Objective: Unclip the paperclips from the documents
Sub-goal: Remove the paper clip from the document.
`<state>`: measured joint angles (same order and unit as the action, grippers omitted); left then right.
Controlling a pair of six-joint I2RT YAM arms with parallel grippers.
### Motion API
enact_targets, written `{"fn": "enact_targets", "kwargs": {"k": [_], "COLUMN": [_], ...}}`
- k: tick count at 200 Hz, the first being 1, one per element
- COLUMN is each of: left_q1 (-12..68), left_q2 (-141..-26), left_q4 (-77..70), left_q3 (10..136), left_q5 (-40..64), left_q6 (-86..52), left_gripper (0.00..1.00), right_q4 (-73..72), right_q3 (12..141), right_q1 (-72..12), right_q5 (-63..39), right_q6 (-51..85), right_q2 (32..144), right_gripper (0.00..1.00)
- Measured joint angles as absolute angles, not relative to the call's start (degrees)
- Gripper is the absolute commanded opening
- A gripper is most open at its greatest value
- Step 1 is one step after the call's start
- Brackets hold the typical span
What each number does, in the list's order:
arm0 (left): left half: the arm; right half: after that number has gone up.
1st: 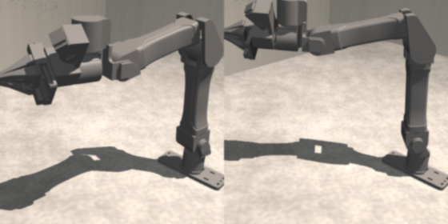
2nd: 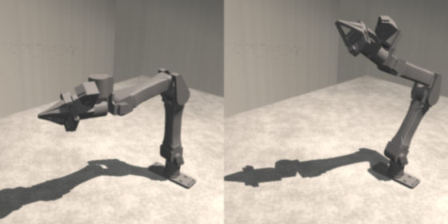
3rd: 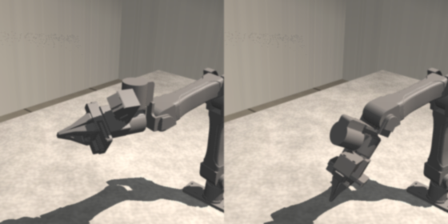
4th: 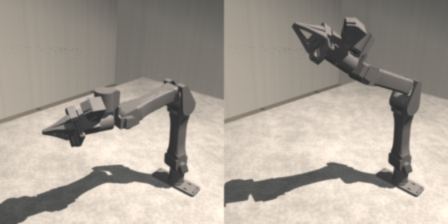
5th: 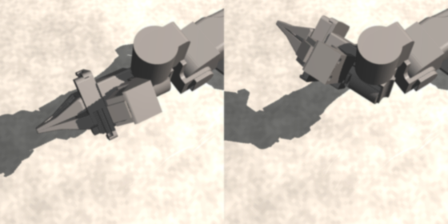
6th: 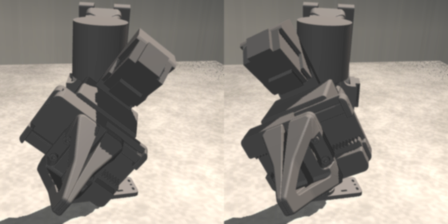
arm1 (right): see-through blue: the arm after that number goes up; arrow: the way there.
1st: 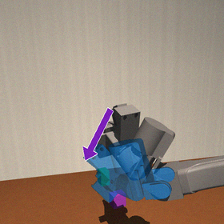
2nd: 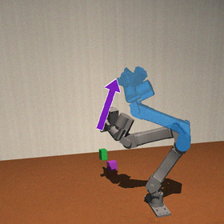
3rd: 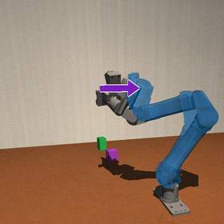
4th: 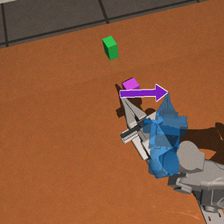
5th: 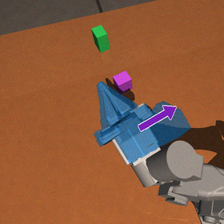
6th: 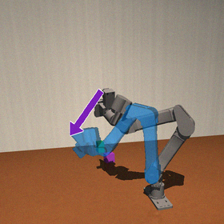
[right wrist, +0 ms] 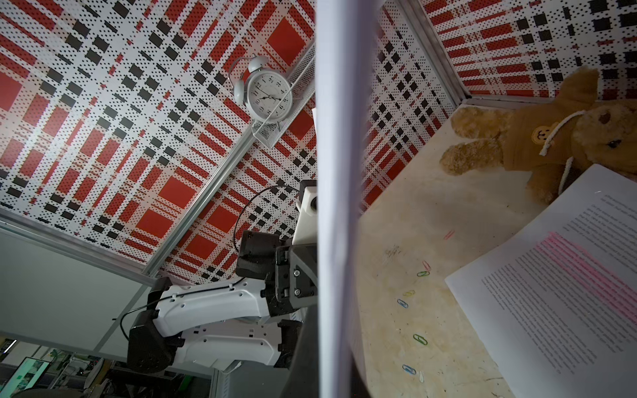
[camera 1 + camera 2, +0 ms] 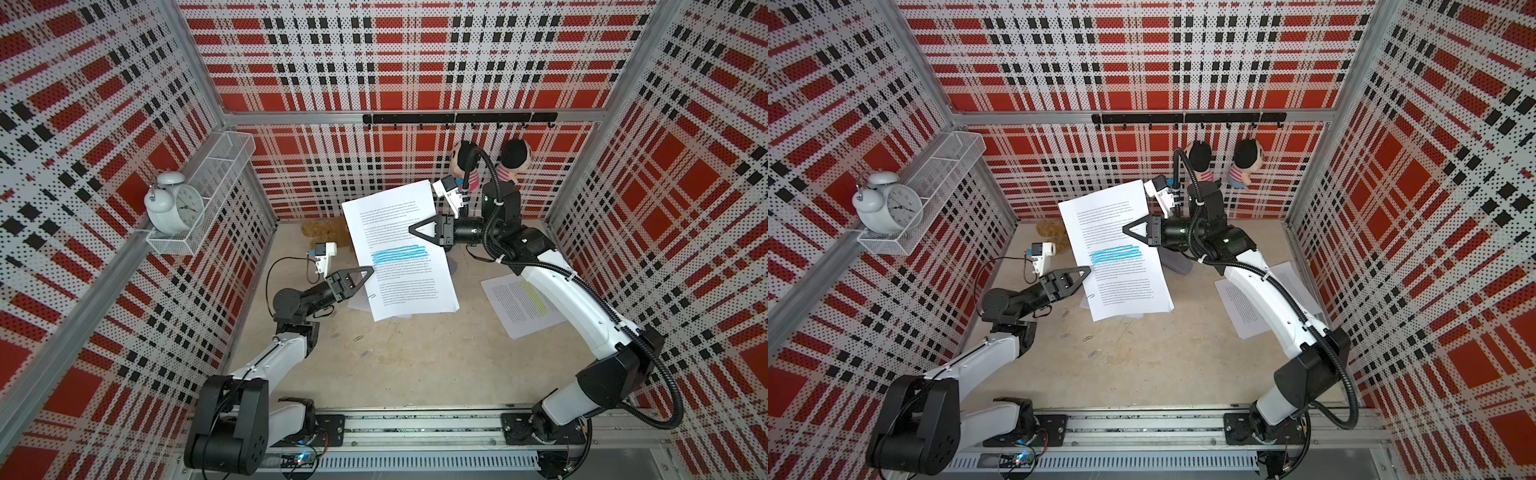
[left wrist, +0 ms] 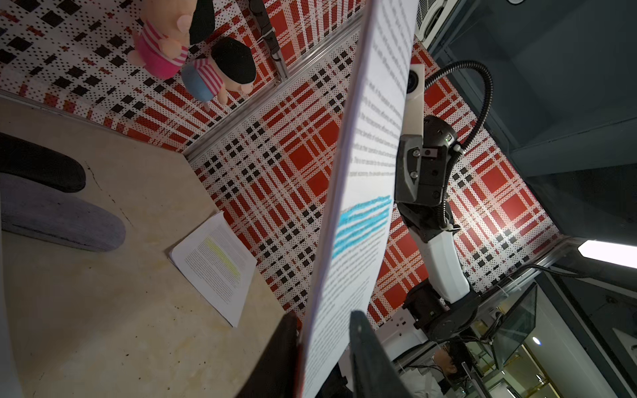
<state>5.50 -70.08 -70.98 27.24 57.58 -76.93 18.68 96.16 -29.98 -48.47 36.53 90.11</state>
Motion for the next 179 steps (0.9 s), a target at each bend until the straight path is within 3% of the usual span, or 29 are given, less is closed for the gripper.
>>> {"fn": "enact_targets", "kwargs": {"k": [73, 149, 179], "left_q1": [3.79, 3.29, 3.22], "left_q2": [-73.23, -78.26, -77.8], "left_q4": [-81.62, -90.45, -90.85], "left_q3": [25.58, 24.97, 24.97], "left_q5": [59.16, 60.25, 60.58], "left_q6": [-84.95, -94.72, -94.08], "left_gripper": [0.24, 0.0, 0.0], "right_q4": [20.1, 20.45, 21.52], "right_q3": [96.16, 96.18, 96.18], "right_q1": [-29.02, -28.32, -28.32], "right_q5": [-47.75, -47.57, -47.13], "right_q6": [34.94, 33.78, 32.62], "right_q2": [90.17, 90.17, 90.17], "right_gripper": [0.0, 0.0, 0.0]}}
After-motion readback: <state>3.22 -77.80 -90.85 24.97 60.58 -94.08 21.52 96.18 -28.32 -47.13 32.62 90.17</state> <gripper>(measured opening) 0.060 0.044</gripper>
